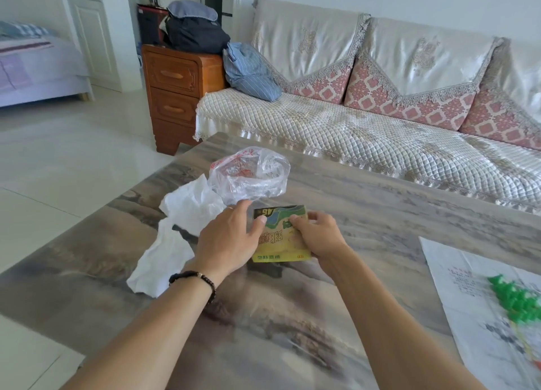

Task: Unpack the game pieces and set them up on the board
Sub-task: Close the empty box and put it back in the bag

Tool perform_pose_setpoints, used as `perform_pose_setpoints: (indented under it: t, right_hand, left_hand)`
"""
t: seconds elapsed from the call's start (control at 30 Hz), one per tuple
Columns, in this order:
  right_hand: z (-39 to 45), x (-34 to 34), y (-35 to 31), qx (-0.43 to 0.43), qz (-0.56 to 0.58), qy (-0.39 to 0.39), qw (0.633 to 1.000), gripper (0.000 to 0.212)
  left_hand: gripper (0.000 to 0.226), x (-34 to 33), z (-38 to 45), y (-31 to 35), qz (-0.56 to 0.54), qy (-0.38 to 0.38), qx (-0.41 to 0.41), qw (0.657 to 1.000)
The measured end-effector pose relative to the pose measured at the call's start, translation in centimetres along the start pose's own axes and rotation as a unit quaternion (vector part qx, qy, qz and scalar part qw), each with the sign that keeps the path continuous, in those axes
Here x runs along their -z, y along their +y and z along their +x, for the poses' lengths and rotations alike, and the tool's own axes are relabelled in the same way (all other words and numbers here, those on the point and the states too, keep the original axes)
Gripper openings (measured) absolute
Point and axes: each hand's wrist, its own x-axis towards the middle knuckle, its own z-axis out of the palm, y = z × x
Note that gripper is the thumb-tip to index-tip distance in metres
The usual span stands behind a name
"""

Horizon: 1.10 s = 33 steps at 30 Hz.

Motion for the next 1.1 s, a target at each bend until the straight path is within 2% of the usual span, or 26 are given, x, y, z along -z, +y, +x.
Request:
perform_pose_setpoints:
  t: [0.07,0.13,0.2,0.3,0.37,0.43,0.5,0.53,0.63,0.73,0.83,0.97,1.1]
  right_hand:
    - [1.3,0.1,-1.2,0.009,0.034,0.019,0.999,0.024]
    - [2.5,0.2,-2.1,0.020,0.044,0.034,0.998,0.027]
    - [3.7,0.5,-2.6,0.026,0.038,0.047,0.998,0.030]
    - [5.2,1.3,-2.5,0.024,0.026,0.067,0.997,0.032]
    - [5.7,1.9,-2.1,0.018,0.025,0.067,0.997,0.031]
    - [5.8,2.7,-1.8,0.008,0.033,0.059,0.998,0.031]
    - [5.7,3.6,-1.8,0.002,0.050,0.057,0.997,0.032]
    - [5.6,4.1,-1.8,0.002,0.063,0.058,0.996,0.032]
    - [4.4,5.7,-2.5,0.000,0.115,0.048,0.992,0.024]
    - [2.7,7.2,-3.6,-0.021,0.198,0.031,0.980,0.022]
    - [1.0,8.1,-4.5,-0.036,0.228,0.015,0.973,0.019]
    - [-1.2,8.1,-4.1,-0.039,0.170,-0.002,0.985,0.020]
    - [-1.9,8.3,-2.3,-0.007,-0.041,0.041,0.998,0.023]
  left_hand:
    - [0.042,0.2,2.1,-0.1,0.033,0.058,-0.041,0.997]
    - [0.042,0.2,4.4,-0.4,0.091,0.065,-0.085,0.990]
    - [0.053,-0.1,6.7,-0.9,0.164,0.019,-0.100,0.981]
    - [0.075,-1.0,9.1,-1.6,0.234,-0.085,-0.063,0.966]
    - [0.074,-1.6,10.0,-2.0,0.255,-0.120,-0.048,0.958]
    - [0.055,-1.8,10.3,-1.8,0.243,-0.136,-0.061,0.959]
    - [0.024,-1.7,10.1,-1.1,0.221,-0.131,-0.095,0.962]
    - [0.019,-1.7,9.9,-0.7,0.210,-0.128,-0.111,0.963]
    - [0.026,-1.7,8.8,0.7,0.168,-0.141,-0.151,0.964]
    - [0.035,-1.6,7.0,2.4,0.132,-0.128,-0.228,0.956]
    - [0.026,-1.3,4.3,3.4,0.076,-0.105,-0.291,0.948]
    - [0.016,-0.7,0.7,3.3,0.028,-0.081,-0.324,0.942]
    - [0.014,0.1,-1.6,2.3,0.037,-0.053,-0.317,0.946]
